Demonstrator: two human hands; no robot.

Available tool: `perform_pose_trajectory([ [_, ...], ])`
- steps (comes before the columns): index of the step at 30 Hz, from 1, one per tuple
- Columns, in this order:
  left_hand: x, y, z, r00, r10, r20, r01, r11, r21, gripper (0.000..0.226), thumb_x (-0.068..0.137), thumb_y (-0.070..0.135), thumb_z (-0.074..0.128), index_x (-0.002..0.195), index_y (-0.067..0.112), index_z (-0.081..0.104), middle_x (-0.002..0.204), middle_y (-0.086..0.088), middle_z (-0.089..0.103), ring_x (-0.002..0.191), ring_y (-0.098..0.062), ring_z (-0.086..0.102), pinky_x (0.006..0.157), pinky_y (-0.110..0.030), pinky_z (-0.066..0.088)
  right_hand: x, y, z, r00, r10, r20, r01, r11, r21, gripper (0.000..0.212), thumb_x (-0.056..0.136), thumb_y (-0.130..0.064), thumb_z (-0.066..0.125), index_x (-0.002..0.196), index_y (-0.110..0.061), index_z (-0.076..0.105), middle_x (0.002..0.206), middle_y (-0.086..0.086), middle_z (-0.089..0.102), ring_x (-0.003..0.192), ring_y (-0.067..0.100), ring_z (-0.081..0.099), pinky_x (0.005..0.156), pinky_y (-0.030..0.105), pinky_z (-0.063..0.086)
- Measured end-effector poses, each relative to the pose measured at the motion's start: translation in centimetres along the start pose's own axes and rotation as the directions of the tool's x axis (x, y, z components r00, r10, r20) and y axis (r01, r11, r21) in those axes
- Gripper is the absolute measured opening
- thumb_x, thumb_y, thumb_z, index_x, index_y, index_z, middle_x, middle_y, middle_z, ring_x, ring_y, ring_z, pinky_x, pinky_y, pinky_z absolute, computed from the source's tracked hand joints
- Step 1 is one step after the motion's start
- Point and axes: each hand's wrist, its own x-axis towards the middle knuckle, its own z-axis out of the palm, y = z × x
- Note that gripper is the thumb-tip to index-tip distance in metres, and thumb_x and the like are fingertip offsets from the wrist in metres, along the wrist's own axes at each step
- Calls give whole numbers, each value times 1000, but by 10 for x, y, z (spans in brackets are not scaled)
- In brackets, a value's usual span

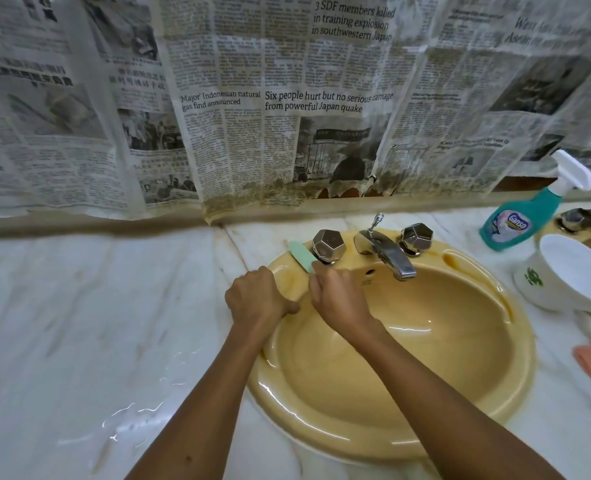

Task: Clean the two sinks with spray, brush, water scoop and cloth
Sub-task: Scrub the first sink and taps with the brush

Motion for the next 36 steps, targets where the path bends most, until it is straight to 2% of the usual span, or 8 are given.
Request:
perform_pose_trajectory([
  [4,1,2,1,1000,2,1,-2,1000,16,68,61,62,80,108,18,59,104,-2,66,99,-25,63,65,-29,38,-52,25,-17,999,41,-35,-35,986,164,27,97,-24,51,117,-16,67,75,14,68,71,36,60,58,38,45],
  [10,-1,-1,3,1000,11,-7,-11,1000,-4,67,62,63,79,107,18,58,105,-2,66,100,-25,63,65,-29,38,35,-15,-8,1000,-8,30,7,999,53,24,99,-22,42,90,-8,60,86,16,66,77,38,59,57,34,30],
  [16,-1,-1,0,999,31,-9,-31,999,7,69,63,63,79,109,16,59,107,-4,66,101,-27,63,66,-29,39,-42,19,-20,999,41,-29,-34,978,207,25,99,-26,48,100,-14,70,76,10,67,71,32,59,61,42,48],
  [22,-3,-2,3,999,33,-17,-34,999,-9,65,65,62,79,106,16,58,104,-3,66,99,-25,63,65,-30,38,40,-24,-8,1000,13,16,-16,986,165,27,96,-22,46,83,-10,66,73,9,59,80,35,60,57,34,36],
  [25,-1,-1,4,999,24,-22,-24,1000,-13,65,65,61,79,107,16,58,105,-2,66,100,-25,63,67,-29,41,12,-7,-4,1000,17,-14,-14,985,172,27,97,-27,47,95,-14,70,78,12,66,77,34,61,59,37,45],
  [29,-1,2,7,999,25,-46,-25,1000,5,67,64,60,79,110,17,55,107,-1,63,100,-24,61,67,-30,40,-41,21,-14,996,93,-13,-88,973,214,51,91,-51,36,106,-18,72,80,8,71,76,31,63,64,40,50],
  [32,-3,2,9,999,14,-53,-15,1000,-6,69,64,60,80,112,18,54,108,-1,63,101,-24,61,68,-31,39,8,3,-13,998,68,8,-68,981,179,27,95,-33,47,93,-19,70,77,10,64,74,33,57,58,35,41],
  [36,-1,1,8,999,13,-46,-13,1000,-7,68,64,60,80,110,18,54,105,-1,64,100,-24,61,67,-30,39,34,-12,-10,999,49,22,-52,983,178,25,96,-28,47,82,-19,65,72,8,59,73,33,55,55,32,37],
])
